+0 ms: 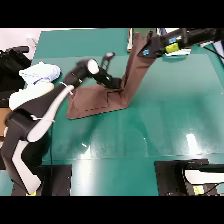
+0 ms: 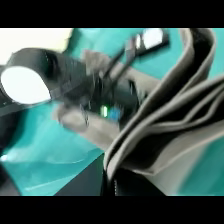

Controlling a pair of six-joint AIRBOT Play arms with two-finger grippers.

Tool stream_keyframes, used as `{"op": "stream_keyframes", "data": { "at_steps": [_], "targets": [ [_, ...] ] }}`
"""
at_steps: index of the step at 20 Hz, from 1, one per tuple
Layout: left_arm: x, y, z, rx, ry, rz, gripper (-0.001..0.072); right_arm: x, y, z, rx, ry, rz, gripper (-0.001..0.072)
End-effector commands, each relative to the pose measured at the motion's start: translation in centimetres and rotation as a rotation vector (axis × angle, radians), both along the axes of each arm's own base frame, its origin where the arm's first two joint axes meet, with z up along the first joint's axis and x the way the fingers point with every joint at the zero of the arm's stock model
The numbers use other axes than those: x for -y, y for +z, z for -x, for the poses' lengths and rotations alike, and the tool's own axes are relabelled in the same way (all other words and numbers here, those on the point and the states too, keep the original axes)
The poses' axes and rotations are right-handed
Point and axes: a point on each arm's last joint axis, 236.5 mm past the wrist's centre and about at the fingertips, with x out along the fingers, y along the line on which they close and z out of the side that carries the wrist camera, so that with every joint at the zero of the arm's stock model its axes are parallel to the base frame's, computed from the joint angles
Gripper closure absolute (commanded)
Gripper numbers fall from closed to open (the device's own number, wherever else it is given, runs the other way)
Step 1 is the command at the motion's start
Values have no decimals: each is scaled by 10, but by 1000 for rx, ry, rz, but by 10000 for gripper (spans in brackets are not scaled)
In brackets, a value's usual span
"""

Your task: Fold the shirts.

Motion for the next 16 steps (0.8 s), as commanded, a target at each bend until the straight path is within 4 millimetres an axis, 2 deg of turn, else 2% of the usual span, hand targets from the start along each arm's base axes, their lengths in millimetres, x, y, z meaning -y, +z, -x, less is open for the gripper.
{"op": "stream_keyframes", "data": {
  "at_steps": [1, 2, 5, 7, 8, 9, 10, 11, 12, 14, 16],
  "targets": [
    [-98, 74, -35, 139, 108, -113, 674, -59, 2, 11, -16, 105, -106, 697],
    [-135, 106, -40, 195, 162, -143, 674, -84, -2, 13, -21, 137, -148, 696],
    [-230, 192, -36, 343, 320, -205, 674, -186, -14, 20, -5, 215, -324, 679],
    [-273, 238, -23, 426, 404, -217, 674, -244, -29, 26, 16, 235, -384, 418],
    [-286, 255, -16, 456, 431, -214, 674, -262, -34, 30, 20, 259, -386, 383],
    [-294, 268, -10, 483, 448, -214, 674, -273, -36, 31, 39, 281, -380, 384],
    [-297, 277, -5, 498, 455, -211, 674, -271, -36, 27, 76, 291, -349, 387],
    [-297, 283, -1, 510, 456, -208, 674, -261, -39, 20, 101, 286, -299, 388],
    [-297, 285, 0, 514, 457, -204, 674, -242, -47, 11, 112, 270, -228, 389],
    [-289, 282, 0, 503, 442, -192, 674, -189, -74, -12, 100, 199, -77, 389],
    [-280, 284, 0, 511, 426, -181, 674, -119, -109, -29, 16, 91, 47, 389]
  ]
}}
